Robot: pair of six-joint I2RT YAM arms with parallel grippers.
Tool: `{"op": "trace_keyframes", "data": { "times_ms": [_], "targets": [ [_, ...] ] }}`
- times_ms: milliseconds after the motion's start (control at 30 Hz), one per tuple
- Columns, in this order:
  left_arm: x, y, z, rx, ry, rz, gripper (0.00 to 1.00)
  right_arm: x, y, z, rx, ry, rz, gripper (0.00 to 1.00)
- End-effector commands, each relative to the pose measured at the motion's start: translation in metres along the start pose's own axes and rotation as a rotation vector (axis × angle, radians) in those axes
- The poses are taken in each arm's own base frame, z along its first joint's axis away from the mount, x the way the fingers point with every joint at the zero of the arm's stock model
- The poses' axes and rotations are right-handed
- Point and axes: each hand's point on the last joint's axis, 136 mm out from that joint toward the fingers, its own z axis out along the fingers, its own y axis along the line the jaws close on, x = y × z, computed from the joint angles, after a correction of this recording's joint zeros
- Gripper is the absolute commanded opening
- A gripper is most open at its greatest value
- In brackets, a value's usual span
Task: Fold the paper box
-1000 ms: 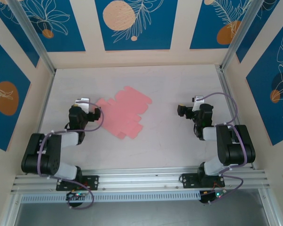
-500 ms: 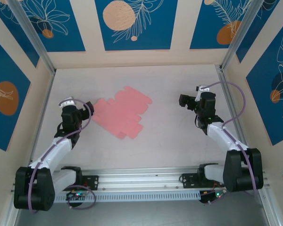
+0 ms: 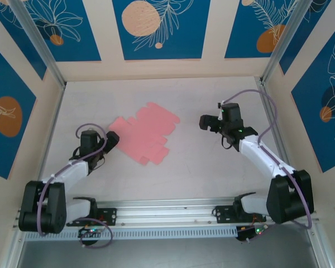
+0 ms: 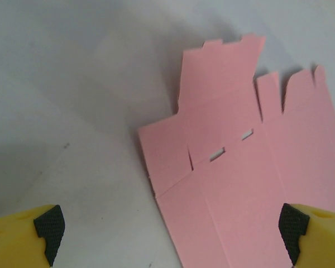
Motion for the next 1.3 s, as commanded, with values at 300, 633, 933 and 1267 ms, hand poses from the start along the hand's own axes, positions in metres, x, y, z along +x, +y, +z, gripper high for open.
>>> {"op": "trace_keyframes", "data": {
  "times_ms": [300,633,933,1267],
  "targets": [
    [0.013,-0.044,0.04,0.146,0.117,0.004,0.99,-0.01,0.111,0.095,-0.134,0.271,-0.16,1.0],
    [0.004,-0.06,0.058,0.178,0.122,0.022,0.93,-0.009,0.158,0.191,-0.264,0.424,-0.092,0.81],
    [-0.014,-0.086,0.066,0.231,0.102,0.059,0.79,0.039,0.147,0.198,-0.248,0.545,-0.069,0.64],
    [-0.022,-0.1,0.071,0.263,0.098,0.076,0.75,0.1,0.125,0.149,-0.111,0.61,-0.076,0.54]
  ]
}}
